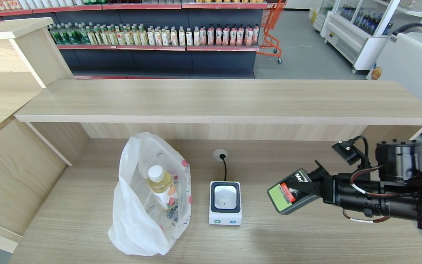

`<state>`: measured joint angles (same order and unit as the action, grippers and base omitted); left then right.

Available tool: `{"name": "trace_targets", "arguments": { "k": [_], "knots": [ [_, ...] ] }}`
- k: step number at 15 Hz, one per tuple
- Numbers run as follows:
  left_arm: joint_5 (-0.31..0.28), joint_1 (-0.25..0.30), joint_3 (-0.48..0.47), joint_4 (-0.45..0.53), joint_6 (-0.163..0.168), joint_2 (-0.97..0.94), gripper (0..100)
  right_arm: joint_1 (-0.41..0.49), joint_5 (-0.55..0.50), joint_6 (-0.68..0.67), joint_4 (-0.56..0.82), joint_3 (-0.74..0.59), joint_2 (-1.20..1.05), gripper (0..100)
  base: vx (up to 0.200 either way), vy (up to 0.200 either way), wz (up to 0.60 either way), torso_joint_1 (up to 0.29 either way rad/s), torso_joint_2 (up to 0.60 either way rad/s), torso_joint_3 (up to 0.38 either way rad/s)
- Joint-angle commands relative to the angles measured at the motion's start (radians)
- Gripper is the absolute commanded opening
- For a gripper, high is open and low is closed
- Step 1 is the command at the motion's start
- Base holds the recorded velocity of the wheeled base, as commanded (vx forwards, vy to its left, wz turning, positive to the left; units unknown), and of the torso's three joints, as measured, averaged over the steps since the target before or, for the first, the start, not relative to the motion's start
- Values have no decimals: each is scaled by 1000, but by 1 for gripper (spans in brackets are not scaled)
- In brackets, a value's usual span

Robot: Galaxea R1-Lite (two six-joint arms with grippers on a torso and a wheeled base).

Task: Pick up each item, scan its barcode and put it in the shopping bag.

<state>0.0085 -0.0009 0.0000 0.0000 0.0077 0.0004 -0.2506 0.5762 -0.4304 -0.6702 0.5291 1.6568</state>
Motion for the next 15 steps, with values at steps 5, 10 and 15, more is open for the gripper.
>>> {"name": "trace_targets", "arguments": {
  "k": [5,10,15],
  "knots": [
    [1,-1,0,0,2,0,100,-87,5,-44,-63,40,141,0,0,0,0,0,0,0],
    [1,-1,0,0,2,0,100,-150,-2,-36,-250,52,290,0,0,0,0,0,0,0],
    [1,-1,0,0,3,0,100,-194,-48,-16,-339,86,393,0,0,0,0,0,0,0]
  ]
}}
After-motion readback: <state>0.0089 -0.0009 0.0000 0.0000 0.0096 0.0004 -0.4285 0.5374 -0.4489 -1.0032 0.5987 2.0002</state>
